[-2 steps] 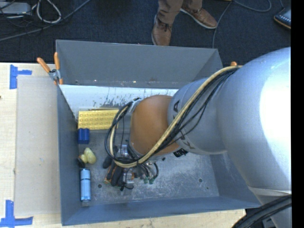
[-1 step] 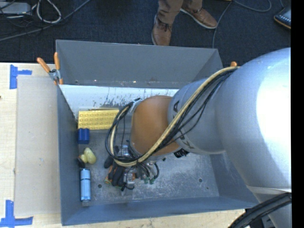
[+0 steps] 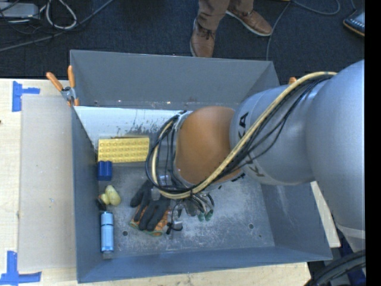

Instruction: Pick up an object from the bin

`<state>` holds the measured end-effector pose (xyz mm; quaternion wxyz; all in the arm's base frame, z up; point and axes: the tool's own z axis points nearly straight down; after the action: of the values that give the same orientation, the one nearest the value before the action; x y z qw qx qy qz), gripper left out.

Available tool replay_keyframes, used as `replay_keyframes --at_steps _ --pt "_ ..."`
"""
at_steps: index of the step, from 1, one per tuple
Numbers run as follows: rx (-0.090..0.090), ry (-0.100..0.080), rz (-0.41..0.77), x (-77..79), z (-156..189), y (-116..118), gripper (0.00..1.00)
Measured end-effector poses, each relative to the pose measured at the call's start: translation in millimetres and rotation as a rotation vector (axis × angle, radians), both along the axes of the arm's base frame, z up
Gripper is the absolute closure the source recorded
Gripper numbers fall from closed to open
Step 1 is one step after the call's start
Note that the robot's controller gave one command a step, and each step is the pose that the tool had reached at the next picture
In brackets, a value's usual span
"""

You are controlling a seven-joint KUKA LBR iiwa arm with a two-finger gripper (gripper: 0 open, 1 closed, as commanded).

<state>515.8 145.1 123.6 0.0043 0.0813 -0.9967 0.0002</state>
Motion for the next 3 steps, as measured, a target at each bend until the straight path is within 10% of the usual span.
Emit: replay_keyframes --at_steps 1,3 --pt "-0.002 0.003 -0.181 -0.2 -46 3 1.00" --pt "-0.003 0.009 -0.164 -0.3 17 3 1.00"
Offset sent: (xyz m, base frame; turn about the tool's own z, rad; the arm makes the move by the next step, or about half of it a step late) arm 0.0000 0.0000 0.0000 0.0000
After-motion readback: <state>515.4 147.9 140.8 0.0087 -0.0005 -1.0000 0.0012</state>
